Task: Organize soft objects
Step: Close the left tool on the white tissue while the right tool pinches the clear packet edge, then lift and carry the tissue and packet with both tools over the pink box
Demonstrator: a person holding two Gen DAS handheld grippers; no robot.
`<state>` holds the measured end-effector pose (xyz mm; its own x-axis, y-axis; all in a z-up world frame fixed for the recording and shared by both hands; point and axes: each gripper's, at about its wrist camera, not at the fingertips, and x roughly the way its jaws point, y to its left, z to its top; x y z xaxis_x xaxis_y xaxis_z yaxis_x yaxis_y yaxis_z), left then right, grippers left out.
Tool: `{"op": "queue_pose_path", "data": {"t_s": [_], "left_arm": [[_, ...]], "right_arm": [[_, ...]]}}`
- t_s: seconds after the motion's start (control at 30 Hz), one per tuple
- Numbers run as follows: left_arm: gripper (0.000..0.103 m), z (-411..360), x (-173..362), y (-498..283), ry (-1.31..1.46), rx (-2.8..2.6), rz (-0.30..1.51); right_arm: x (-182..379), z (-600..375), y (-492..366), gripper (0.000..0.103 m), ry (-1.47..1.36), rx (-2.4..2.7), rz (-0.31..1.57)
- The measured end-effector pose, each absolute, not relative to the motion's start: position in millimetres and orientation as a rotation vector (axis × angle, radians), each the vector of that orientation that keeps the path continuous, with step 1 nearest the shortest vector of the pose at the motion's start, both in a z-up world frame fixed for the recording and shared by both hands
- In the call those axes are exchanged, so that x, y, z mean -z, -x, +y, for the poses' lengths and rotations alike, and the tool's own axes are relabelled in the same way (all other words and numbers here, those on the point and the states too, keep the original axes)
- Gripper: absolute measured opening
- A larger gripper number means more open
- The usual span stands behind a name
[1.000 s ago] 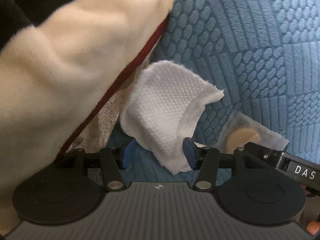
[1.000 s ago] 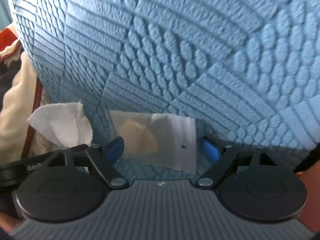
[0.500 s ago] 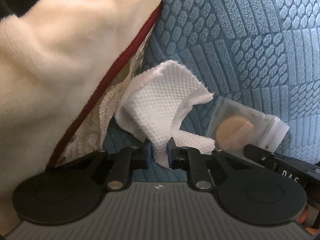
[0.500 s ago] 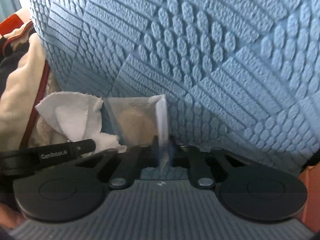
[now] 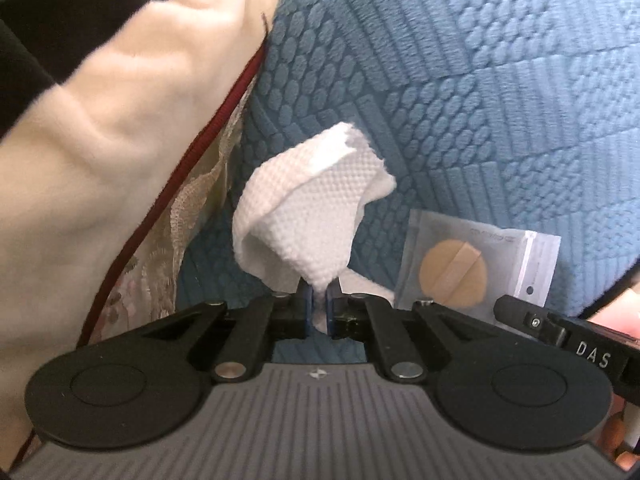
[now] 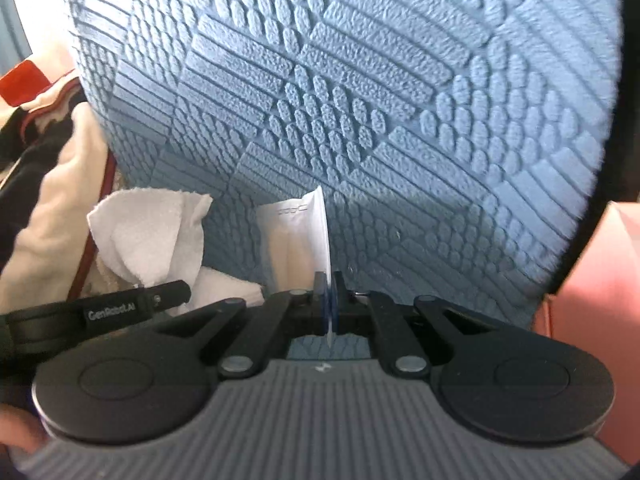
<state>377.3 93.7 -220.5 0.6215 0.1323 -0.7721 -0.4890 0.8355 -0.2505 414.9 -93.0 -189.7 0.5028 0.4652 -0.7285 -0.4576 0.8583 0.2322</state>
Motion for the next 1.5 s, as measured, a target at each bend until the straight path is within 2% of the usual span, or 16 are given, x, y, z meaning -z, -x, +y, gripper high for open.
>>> {"op": "queue_pose_path", "data": {"t_s": [0.33,1.5], "left_arm": [[0.007,61,189,-361,0.418,-0.316,0.807],[0.007,8,150,-228,0.393,-0.186,0.835]], "right_arm": [[154,-142,-377,0.004,-0.018,-0.559,0.861],[140,-186,-229,0.004,0.005,-0.498,0.874]]}}
